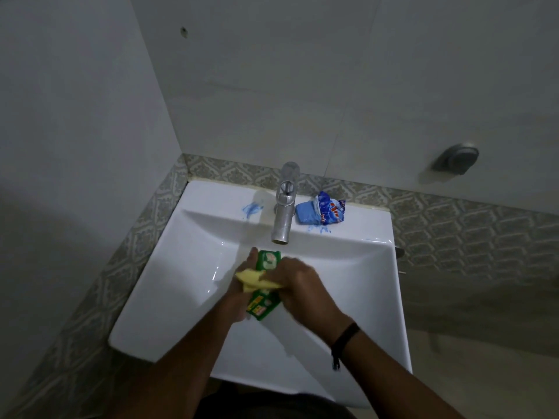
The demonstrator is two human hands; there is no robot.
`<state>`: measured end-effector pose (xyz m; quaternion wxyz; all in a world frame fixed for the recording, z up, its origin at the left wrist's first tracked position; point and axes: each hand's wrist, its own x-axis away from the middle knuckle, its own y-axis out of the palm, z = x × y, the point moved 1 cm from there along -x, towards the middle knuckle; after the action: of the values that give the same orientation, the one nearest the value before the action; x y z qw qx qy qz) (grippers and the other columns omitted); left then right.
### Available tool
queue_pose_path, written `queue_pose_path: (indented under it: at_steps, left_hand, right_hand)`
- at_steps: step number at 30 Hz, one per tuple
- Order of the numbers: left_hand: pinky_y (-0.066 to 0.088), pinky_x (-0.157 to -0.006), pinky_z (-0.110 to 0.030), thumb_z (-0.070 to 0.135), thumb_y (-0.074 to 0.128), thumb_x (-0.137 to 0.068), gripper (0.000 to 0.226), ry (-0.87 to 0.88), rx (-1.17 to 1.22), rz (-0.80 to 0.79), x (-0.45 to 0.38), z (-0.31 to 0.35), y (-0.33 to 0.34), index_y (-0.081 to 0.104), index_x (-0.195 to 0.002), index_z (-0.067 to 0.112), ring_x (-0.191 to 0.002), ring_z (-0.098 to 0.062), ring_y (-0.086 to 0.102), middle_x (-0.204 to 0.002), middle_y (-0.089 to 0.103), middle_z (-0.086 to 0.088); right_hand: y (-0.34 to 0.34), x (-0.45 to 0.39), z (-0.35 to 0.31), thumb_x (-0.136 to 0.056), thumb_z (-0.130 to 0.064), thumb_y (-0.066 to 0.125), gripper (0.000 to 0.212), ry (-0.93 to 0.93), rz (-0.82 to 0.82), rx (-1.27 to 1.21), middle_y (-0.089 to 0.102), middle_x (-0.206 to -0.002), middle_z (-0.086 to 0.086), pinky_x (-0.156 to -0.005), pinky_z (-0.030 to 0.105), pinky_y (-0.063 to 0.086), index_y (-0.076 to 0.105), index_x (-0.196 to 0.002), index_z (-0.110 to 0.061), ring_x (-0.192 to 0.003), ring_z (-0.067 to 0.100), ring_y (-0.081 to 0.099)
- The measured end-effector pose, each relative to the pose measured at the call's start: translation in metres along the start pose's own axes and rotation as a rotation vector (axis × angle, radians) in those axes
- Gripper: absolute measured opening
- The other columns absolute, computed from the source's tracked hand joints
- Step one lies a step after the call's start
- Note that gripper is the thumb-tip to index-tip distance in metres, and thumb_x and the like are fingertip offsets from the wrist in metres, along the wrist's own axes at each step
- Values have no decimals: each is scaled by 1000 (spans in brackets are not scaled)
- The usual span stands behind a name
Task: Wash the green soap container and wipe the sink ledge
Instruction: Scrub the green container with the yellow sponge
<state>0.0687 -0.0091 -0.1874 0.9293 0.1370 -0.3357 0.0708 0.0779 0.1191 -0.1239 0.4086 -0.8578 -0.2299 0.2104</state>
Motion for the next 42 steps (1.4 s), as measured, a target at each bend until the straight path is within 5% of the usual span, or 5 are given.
queue_pose_path:
  at_steps: [7,17,25,34,42]
  left_hand:
    - [52,-53,-26,48,39,-99,47,-26,-107,7,2,-5,5,65,-99,8,-61,-24,68,-78,70,-13]
    - [53,-72,-38,42,44,-98,41,16,-193,82,4,-6,7,68,-92,9,-72,-31,68,-86,73,-19]
    - [52,-57,-26,50,38,-99,48,-39,-180,17,3,-18,16,66,-95,11,-65,-24,69,-81,71,-14]
    - [48,-43,-19,33,42,-101,37,-18,-144,-15,2,-5,15,64,-81,10,-47,-16,64,-62,67,-8]
    - [47,-52,-25,57,33,-97,54,13,106,15,-13,28,6,59,-79,13,-40,-12,60,-46,61,0]
  right_hand:
    - [1,-17,17,-78,0,60,18,188,110,44,60,-73,12,-59,27,35,74,-81,-11,-70,29,57]
    - [10,-16,23,-78,-3,67,6,308,128,30,60,-76,13,-57,27,38,71,-81,-6,-72,26,57]
    - [4,-21,32,-78,-1,66,5,328,184,19,59,-81,11,-61,23,36,63,-77,-5,-73,22,54]
    - [2,-24,29,-71,4,64,8,286,197,14,58,-76,15,-60,29,39,65,-75,-3,-72,31,57]
    - [44,38,5,-65,3,60,16,5,27,-40,60,-76,11,-58,25,36,62,-75,-9,-72,26,54]
